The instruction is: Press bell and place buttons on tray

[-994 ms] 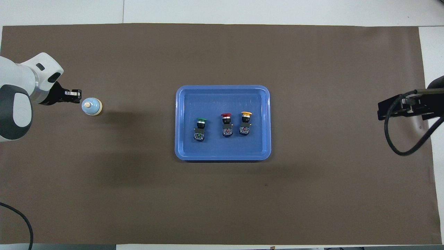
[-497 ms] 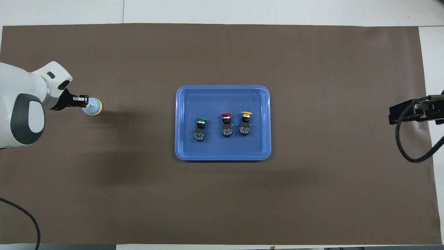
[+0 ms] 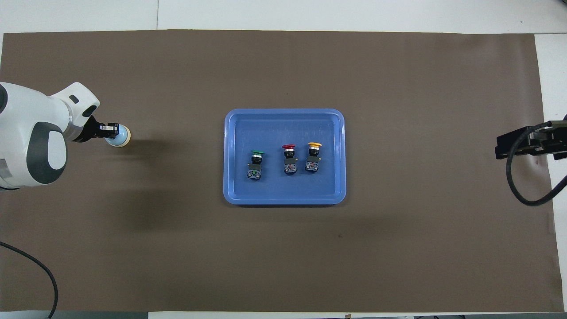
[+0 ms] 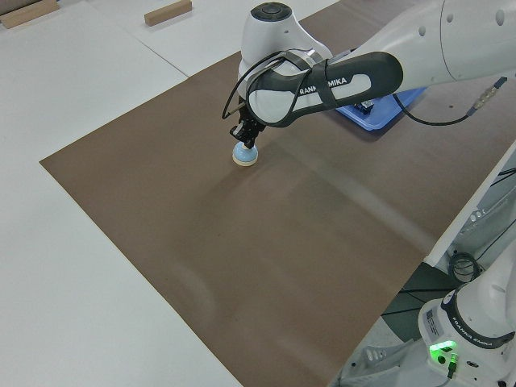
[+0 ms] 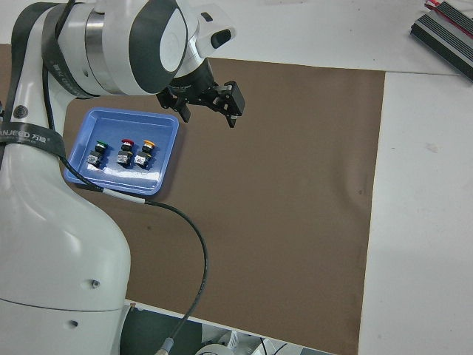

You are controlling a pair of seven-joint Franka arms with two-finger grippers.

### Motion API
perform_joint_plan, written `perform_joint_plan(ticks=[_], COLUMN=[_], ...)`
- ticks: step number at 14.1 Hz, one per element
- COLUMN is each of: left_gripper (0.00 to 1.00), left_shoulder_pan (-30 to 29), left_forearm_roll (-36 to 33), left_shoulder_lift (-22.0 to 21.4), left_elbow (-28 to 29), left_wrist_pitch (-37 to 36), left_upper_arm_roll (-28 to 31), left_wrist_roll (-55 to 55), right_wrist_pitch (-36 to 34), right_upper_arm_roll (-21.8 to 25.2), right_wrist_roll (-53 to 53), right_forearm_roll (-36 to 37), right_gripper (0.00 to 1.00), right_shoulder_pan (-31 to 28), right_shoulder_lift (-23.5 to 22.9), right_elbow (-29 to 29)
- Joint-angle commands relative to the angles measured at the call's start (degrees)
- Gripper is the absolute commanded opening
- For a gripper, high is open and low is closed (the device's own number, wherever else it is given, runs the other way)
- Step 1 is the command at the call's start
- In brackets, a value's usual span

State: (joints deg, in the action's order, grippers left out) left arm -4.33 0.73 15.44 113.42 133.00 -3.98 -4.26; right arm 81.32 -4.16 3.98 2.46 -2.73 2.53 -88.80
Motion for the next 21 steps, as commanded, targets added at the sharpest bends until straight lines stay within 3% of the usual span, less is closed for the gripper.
perform_joint_plan(ticks=[1,5,9,13,15,19,21], left_gripper=[0.00,0.00,0.00,0.71,1.00,1.00,1.00], left_shoulder_pan=[-0.68,-0.59,-0.59,-0.50,-0.42,0.11,0.55], left_forearm_roll=[-1.70,-1.79,-1.79,-1.61,-1.53,-1.09,-1.17], left_shoulder_lift=[1.17,-0.14,-7.51,-14.45,-15.96,-19.82,-19.75], left_elbow=[0.05,-7.67,-11.63,-13.83,-16.11,-17.45,-18.05], left_wrist_pitch=[1.83,-11.41,-23.02,-31.11,-34.63,-41.49,-42.56], left_upper_arm_roll=[-0.33,-0.24,0.02,0.02,-0.06,-0.24,-0.50], left_wrist_roll=[0.75,0.75,0.40,0.66,0.75,1.01,0.93], right_wrist_pitch=[0.86,0.51,0.51,0.51,0.51,0.51,0.51], right_upper_arm_roll=[-0.32,-0.41,-0.41,-0.41,-0.41,-0.41,-0.41], right_wrist_roll=[-1.43,-1.52,-1.52,-1.52,-1.52,-1.52,-1.52], right_forearm_roll=[-1.31,-1.31,-1.31,-1.31,-1.31,-1.31,-1.31], right_gripper=[1.00,1.00,1.00,1.00,1.00,1.00,1.00], right_shoulder_pan=[-1.31,-1.31,-1.14,-1.23,-1.22,-1.22,-1.22], right_shoulder_lift=[1.16,1.16,1.25,1.25,1.25,1.25,1.25], right_elbow=[-1.29,-1.29,-1.29,-1.38,-1.38,-1.38,-1.38])
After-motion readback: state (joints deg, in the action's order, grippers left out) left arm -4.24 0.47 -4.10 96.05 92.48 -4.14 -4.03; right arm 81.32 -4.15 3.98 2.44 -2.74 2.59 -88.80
